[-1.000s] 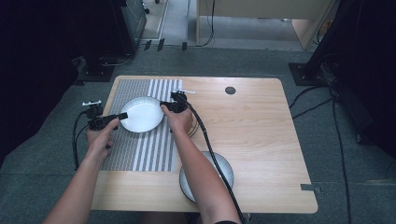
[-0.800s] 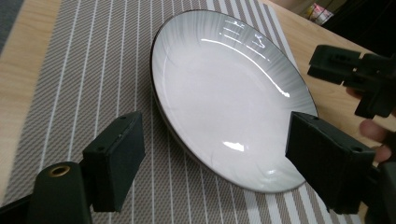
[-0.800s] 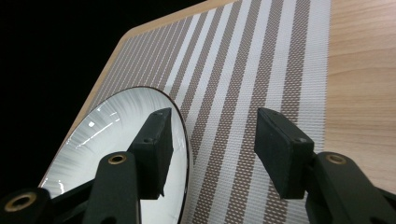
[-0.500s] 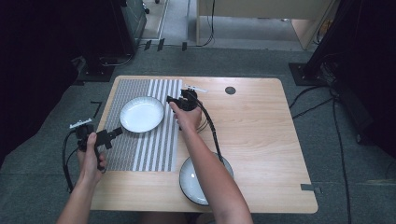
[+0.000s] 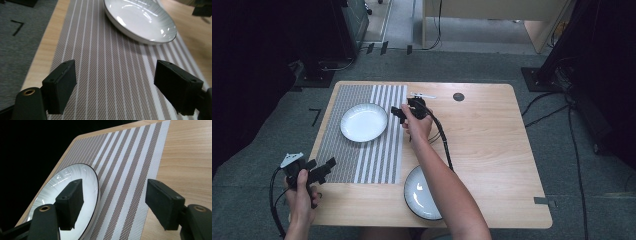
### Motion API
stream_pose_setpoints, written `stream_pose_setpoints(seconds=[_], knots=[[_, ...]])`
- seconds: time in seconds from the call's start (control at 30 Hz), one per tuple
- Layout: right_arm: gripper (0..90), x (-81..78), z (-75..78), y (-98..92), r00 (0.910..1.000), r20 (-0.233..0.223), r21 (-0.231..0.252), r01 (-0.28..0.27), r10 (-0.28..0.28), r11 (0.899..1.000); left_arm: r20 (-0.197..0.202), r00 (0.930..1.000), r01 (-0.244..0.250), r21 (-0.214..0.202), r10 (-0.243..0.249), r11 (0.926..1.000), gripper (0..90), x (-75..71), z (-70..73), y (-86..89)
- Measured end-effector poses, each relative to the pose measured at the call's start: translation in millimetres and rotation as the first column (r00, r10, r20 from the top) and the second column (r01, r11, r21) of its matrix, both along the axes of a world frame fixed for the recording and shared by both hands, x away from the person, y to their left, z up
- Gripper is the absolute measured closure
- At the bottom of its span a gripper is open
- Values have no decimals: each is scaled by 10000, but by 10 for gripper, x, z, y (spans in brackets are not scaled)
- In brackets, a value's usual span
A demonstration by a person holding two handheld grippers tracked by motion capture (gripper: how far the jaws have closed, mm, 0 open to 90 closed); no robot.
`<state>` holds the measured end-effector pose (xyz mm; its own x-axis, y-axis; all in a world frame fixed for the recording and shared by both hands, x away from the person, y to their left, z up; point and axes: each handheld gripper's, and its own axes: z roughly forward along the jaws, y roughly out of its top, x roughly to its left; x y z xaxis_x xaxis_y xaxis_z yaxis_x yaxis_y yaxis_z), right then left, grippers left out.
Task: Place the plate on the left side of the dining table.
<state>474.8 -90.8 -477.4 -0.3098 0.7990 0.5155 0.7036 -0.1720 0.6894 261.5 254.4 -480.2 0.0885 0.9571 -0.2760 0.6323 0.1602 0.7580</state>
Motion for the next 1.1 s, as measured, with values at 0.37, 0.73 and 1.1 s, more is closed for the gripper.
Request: stream_pose_setpoints(seconds=[0.37,0.73,1.1], knots=[[277,-126,128,-96,9993,135,-203,-340,343,9992,-480,9988,-24,877,66,9961,180,-299,-235,17],[270,-386,208,-182,9962,385,-196,-778,785,9968,-617,9980,201,1212,-127,9924,179,-368,-325,84],[254,-702,288,-503,9957,560,-306,-717,734,9970,-393,9989,272,886,-238,9957,170,-367,-345,127]])
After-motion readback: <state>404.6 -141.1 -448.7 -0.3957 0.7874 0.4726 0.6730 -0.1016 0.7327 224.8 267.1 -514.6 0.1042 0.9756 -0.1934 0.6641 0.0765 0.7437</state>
